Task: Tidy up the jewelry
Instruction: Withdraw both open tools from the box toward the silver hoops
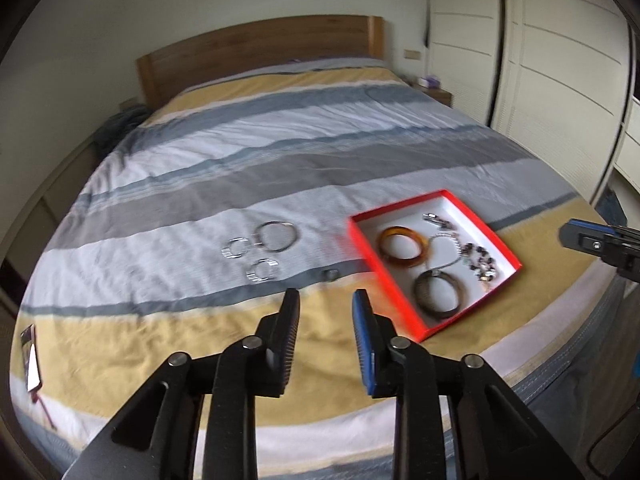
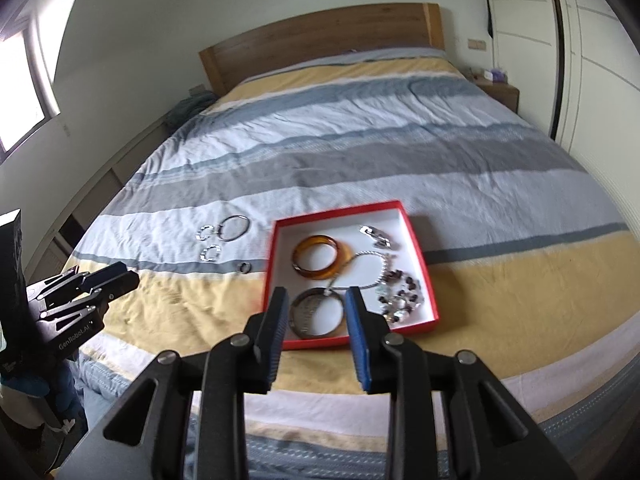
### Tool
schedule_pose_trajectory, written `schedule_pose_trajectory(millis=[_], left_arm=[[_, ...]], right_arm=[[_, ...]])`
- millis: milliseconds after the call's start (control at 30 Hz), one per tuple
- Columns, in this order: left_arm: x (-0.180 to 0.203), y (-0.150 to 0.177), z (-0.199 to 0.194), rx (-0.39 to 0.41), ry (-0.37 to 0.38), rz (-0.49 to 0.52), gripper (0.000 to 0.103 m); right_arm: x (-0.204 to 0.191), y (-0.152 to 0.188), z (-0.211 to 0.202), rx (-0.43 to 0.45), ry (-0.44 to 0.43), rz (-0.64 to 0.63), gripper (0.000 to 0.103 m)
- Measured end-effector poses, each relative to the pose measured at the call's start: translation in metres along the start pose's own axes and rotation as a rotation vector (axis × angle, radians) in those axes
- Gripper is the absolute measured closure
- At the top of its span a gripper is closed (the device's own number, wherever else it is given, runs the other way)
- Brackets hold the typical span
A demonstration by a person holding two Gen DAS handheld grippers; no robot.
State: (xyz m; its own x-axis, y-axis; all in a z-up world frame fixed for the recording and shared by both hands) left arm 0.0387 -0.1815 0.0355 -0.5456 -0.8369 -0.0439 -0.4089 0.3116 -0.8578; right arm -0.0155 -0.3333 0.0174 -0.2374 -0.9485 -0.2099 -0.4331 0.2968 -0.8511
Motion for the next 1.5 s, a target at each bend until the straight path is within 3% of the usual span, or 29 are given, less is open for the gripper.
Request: schedule_pose_trajectory(millis=[367,633,1000,1500], left_arm=[[-0.090,0.009,-0.064,0.074,-0.114,-0.065,0.075],[-0.123,0.021,-0.064,0.064,-0.141,-0.120,0.075],[-0.133,0.042,-0.003,-0.025,-0.122,-0.158,0.075],[-0.133,0.049,0.122,-0.135,-0.013,-0.205,0.073]], right_arm=[[-0.063,-0.004,-0.024,0.024,-0.049,-0.091,0.074],[-0.089,0.004,-0.009,-0.017,-0.087,-0.146,0.074],[-0.092,0.023,0.054,-0.116,-0.127,-0.139,0.074],[-0.110,0.046,0.192,-0.318,-0.200,-0.155,0.074]])
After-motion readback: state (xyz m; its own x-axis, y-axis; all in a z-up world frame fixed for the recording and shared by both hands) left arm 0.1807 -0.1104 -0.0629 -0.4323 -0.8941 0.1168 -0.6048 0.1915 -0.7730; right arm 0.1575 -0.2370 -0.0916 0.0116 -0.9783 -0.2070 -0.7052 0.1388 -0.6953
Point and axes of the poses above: each gripper's, at about its wrist camera, not at the fingertips, and z roughly the way its jaws point, x to its right, y to its underside, the point moved 4 cm from there along z, roughly the way its jaws point, and after that the axes turned 14 degrees about x, right-handed, at the moved point
